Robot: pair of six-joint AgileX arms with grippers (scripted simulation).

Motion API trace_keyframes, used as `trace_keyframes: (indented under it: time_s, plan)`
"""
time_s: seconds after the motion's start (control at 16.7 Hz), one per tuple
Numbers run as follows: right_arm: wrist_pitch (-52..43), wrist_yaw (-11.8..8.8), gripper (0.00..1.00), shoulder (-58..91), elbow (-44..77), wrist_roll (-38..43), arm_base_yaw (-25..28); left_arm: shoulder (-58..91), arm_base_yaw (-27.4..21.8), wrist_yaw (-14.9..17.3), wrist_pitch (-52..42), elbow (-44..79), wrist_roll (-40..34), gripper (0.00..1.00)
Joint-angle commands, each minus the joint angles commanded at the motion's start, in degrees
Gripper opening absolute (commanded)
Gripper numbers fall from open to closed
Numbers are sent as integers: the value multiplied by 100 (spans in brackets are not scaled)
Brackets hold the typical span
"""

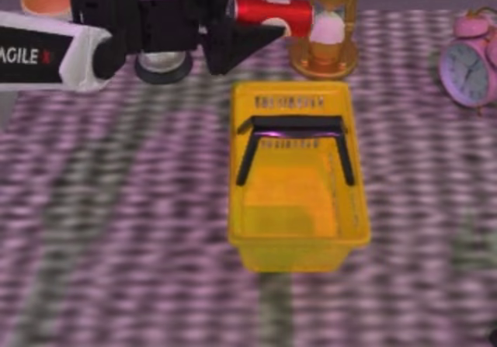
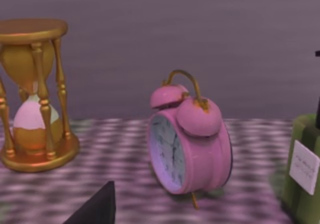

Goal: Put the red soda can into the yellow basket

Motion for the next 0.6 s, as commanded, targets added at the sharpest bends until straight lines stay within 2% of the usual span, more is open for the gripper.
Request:
trace_keyframes:
  time_s: [0.18,0.3,0.6]
  plan:
    - [0,0,100,0,0,0,0,-195,-76,708,924,-257,-342,0]
    - [0,0,100,0,0,0,0,-281,-103,972,1237,-349,-463,0]
    - [0,0,100,0,0,0,0,-303,-110,1035,1309,-369,-491,0]
